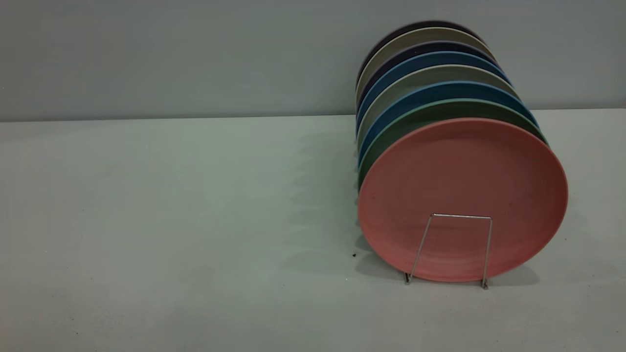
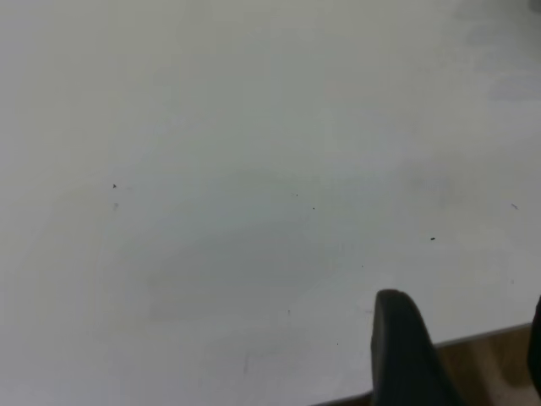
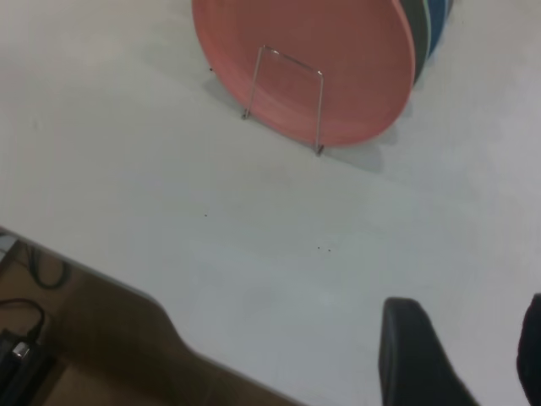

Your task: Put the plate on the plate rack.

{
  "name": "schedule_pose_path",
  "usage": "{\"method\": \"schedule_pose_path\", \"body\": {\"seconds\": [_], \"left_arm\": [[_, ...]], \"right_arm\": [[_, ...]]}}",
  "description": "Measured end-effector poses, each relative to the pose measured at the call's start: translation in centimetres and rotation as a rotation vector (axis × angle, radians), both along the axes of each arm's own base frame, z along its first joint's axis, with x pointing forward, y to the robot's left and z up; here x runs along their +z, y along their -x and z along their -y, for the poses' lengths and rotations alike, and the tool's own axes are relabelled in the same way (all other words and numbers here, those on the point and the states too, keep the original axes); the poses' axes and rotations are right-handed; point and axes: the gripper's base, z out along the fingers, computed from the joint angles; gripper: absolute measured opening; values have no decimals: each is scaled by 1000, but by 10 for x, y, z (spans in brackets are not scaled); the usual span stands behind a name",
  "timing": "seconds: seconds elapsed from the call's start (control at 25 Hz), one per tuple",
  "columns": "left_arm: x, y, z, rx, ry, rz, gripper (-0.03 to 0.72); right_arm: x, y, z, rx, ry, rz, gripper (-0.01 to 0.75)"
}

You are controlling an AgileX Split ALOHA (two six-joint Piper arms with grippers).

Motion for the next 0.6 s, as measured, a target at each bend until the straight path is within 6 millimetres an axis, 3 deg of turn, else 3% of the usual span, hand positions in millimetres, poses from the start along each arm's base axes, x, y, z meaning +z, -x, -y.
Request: {"method": "schedule_pose_path", "body": {"seconds": [0.4,0.6], "left_arm": [[0,0,0,1,1,0,391],[0,0,0,1,2,0,391]], "right_arm": [[0,0,0,-20,-20,-9,318],[-1,-2,7,-127,-41,-25,318]]}}
